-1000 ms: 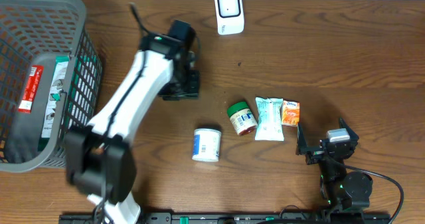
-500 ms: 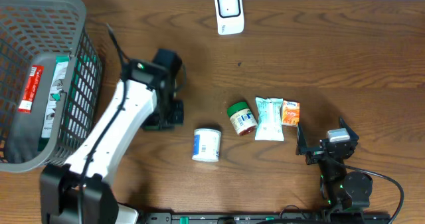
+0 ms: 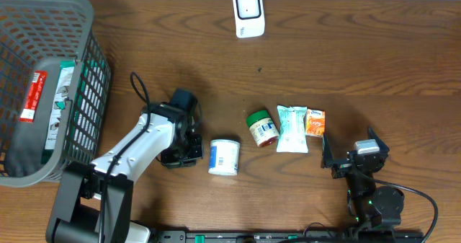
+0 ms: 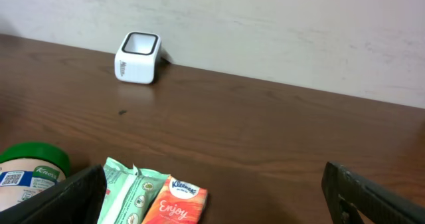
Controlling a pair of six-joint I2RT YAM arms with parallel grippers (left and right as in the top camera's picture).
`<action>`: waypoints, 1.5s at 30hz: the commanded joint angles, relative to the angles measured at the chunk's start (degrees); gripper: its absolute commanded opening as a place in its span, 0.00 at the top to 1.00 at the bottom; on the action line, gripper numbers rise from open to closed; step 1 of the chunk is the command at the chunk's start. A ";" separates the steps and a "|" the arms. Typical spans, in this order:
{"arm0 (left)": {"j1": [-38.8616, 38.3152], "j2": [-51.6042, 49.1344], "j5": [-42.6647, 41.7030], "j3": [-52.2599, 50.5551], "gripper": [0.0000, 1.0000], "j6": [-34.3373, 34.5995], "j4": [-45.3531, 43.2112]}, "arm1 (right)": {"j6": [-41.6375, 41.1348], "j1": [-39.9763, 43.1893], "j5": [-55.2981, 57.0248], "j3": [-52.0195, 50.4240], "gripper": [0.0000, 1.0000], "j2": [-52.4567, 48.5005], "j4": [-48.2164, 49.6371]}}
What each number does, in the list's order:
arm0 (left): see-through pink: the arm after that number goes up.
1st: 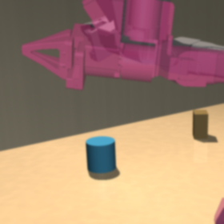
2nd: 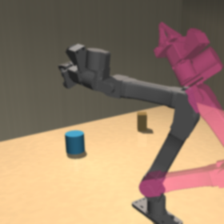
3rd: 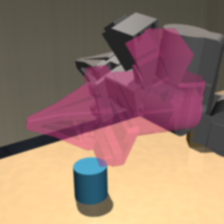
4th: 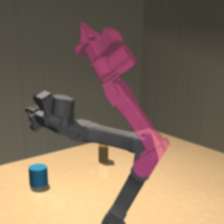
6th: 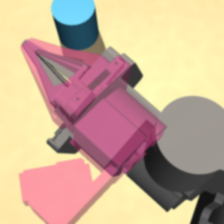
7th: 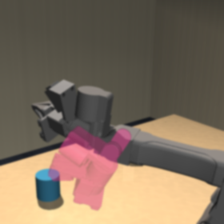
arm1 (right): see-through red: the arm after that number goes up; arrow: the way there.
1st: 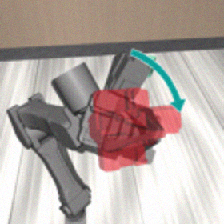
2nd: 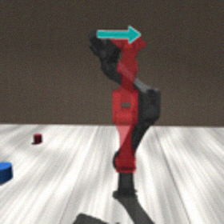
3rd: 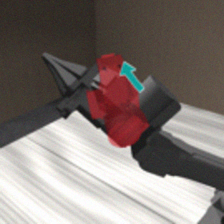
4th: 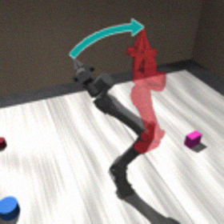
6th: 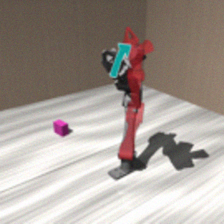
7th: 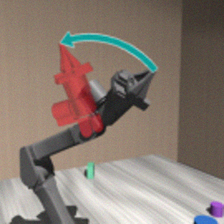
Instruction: Scan the item barcode
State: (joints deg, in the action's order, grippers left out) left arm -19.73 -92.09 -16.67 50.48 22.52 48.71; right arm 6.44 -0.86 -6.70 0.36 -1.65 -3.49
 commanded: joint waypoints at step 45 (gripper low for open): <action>-2.27 -0.28 -7.76 -0.79 0.93 3.04 -5.18 | -0.81 -0.31 -0.24 -0.04 0.01 0.07 -0.20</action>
State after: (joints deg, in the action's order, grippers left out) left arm -21.91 -92.09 -29.54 50.04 25.69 43.64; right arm 6.44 -0.86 -6.70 0.36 -1.65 -3.49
